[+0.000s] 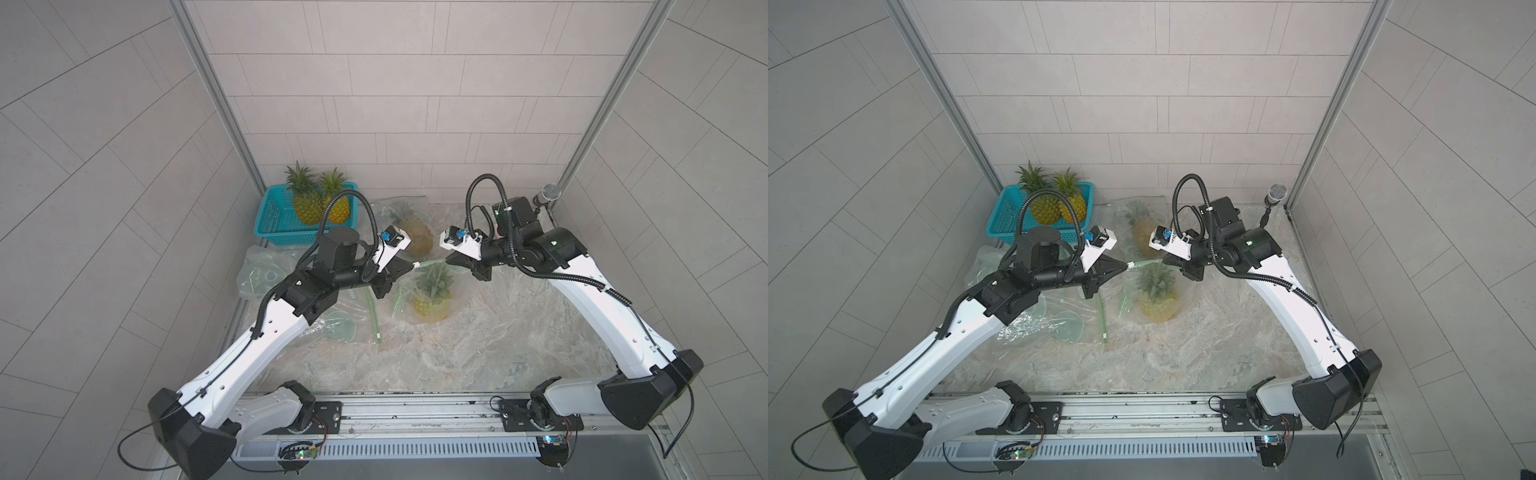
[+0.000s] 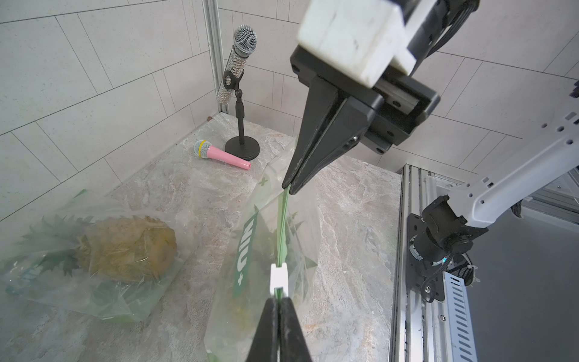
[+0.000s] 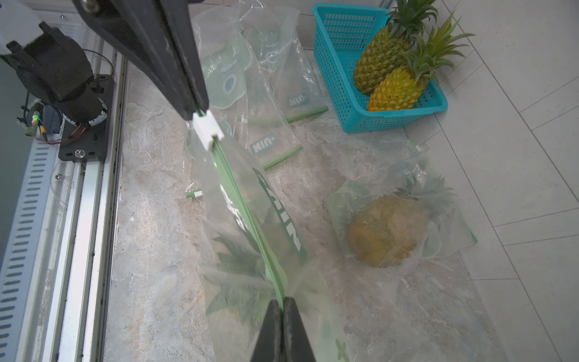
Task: Open the zip-top bag and take out the pineapple
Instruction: Adjust the zipper food storage bag at the center of the board, then unzip the zipper on the zipper food storage bag.
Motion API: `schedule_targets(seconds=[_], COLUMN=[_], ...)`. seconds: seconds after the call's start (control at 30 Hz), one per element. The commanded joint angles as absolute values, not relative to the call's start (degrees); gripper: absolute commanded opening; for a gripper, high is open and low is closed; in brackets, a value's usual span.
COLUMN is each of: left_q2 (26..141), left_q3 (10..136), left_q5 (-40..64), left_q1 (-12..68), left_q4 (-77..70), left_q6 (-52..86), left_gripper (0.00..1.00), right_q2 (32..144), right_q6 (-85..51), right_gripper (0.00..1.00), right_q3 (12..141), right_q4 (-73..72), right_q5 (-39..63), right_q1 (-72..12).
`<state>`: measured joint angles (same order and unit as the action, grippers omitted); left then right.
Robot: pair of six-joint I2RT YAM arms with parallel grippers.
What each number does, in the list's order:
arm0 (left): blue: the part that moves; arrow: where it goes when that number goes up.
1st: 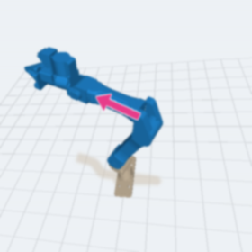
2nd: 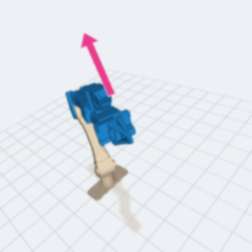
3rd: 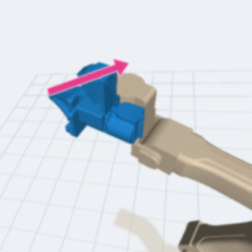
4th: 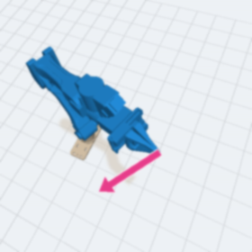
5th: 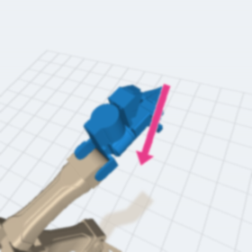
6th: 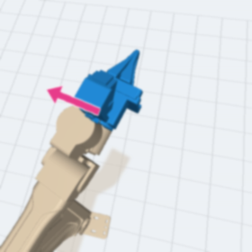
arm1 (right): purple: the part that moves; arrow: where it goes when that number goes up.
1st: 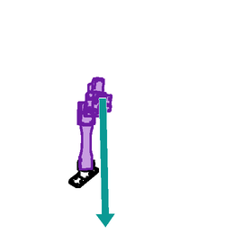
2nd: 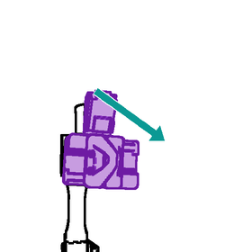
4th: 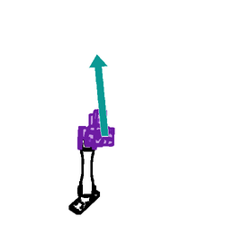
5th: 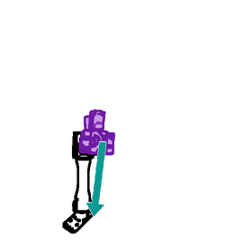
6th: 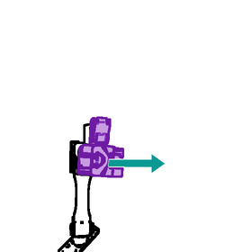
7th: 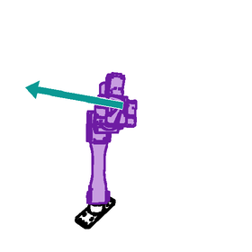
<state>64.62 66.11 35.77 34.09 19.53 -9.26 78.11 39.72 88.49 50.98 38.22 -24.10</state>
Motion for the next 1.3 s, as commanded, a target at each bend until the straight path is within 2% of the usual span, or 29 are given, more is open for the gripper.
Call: schedule_targets(seconds=[0.0, 0.07, 0.13, 0.4, 0.73, 1.27], left_q2=[64.2, 63.8, 63.6, 65.3, 65.2, 64.8], left_q3=[64.9, 64.4, 64.5, 66.1, 65.6, 65.0], left_q5=[36.1, 35.5, 36.0, 43.0, 43.3, 43.8], left_q1=[33.7, 33.6, 33.4, 32.7, 32.7, 32.2], left_q4=[16.5, 16.0, 16.0, 17.5, 16.2, 14.8], left_q6=[-10.4, -11.3, -12.1, -16.9, -18.9, -17.7], left_gripper=[0.00, 0.00, 0.00, 0.00, 0.00, 0.00], right_q2=[76.5, 76.5, 76.6, 81.2, 89.5, 91.9], right_q6=[35.0, 33.9, 33.4, 32.9, 36.6, 37.3], right_gripper=[0.31, 0.41, 0.46, 0.50, 0.50, 0.41], right_q3=[89.0, 89.4, 90.1, 95.6, 104.6, 105.5], right_q4=[47.3, 46.7, 46.7, 49.5, 59.8, 60.6], right_q5=[42.6, 45.4, 47.3, 50.6, 50.6, 50.3], right_q1=[-24.6, -24.8, -25.7, -29.4, -31.9, -32.3])
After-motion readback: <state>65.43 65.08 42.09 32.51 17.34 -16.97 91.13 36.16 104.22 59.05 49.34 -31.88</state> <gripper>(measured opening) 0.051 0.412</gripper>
